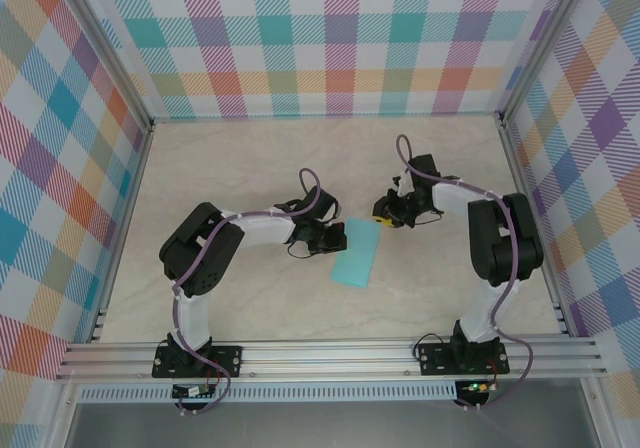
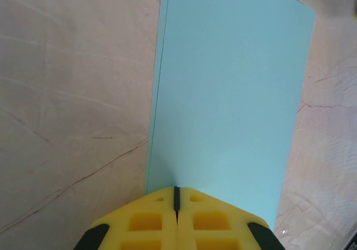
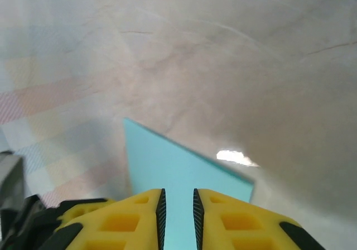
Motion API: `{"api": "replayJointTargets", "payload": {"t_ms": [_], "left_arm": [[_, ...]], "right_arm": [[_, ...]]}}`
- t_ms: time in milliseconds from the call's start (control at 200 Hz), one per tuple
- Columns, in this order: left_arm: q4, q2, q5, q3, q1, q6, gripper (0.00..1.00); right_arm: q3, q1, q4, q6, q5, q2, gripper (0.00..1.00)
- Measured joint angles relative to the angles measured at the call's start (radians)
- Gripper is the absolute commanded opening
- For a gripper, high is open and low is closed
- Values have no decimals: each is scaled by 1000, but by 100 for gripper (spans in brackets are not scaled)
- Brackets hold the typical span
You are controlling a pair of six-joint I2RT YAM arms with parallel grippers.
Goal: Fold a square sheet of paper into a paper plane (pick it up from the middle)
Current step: Fold the square sheet of paper in half at the center of the table.
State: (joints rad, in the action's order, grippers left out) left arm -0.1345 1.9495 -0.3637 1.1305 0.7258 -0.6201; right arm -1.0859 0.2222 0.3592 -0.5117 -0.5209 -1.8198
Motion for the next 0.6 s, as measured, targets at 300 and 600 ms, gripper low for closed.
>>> {"api": "replayJointTargets", "payload": {"t_ms": [300,600], "left_arm": [[0,0,2,0,0,0,0],[2,0,2,0,0,0,0]], "right_arm": [[142,5,-69,-32,-58,116,25],[238,55,-134,-49,-77,79,25]]}}
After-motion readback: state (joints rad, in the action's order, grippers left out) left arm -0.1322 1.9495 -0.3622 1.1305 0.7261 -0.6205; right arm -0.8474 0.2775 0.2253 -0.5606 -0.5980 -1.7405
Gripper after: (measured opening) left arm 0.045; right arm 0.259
